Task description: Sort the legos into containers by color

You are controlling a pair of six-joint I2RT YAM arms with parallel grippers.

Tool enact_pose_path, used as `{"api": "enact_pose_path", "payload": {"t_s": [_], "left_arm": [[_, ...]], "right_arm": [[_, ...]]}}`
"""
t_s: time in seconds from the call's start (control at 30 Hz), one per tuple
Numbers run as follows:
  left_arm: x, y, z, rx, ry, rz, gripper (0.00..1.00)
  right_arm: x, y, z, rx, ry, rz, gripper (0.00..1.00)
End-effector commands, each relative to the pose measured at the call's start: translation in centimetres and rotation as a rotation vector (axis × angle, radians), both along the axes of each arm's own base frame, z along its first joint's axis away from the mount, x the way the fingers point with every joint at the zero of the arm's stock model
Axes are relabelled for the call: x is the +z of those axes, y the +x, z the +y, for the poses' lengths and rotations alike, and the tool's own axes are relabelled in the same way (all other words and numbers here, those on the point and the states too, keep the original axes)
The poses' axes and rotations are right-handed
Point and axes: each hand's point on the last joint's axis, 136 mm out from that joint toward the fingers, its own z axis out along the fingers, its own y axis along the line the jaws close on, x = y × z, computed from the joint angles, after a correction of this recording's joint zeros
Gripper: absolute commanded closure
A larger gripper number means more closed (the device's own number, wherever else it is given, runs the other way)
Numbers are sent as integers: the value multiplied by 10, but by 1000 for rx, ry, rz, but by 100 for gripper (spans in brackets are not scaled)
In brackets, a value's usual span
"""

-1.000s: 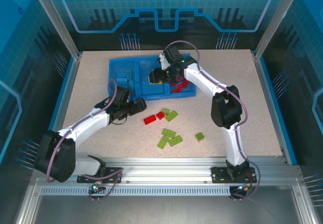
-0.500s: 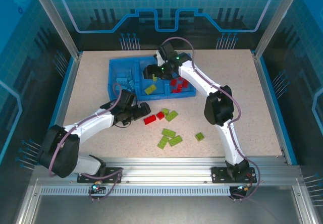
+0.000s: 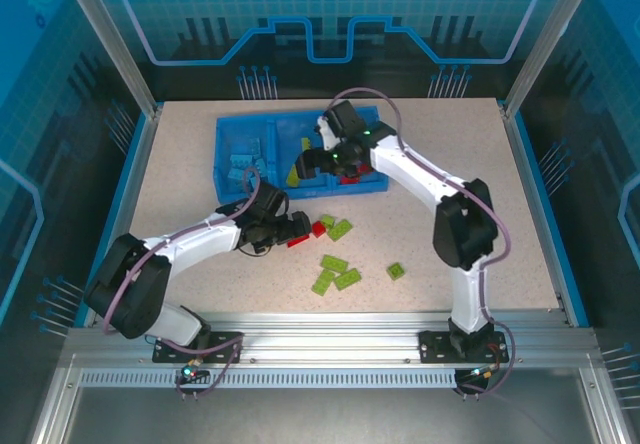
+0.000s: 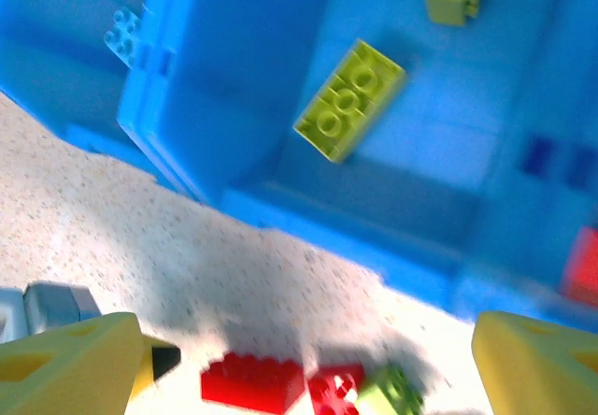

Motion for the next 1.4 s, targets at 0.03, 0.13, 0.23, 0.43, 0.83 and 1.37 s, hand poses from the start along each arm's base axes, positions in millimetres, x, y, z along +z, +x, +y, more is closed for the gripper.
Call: {"api": "enact_pose_path", "payload": {"t_s": [0.03,0.13,0.23,0.43,0.83,1.37], "left_arm": [[1,2,-2,-77,62,1,1],[-4,0,1,-72,111,70,1],[-4,1,-3,-49,120,84,1],[-13,5,-6,21,122,126,1],[-17,13,-7,94,158,140,4],[-25,14,-13,88,184,158,15]], "right_arm": [[6,2,-49,-90,-9,-41,8],[3,-6,-78,-146,-20,-29,8],[1,-13,-103,-191,-49,-38,7],[-5,-24,-136,-260,-58,-28,7],[-22,-37,-164,-309,-78,-7,6],[-28,-42,-193,-365,-124,-15,5]]}}
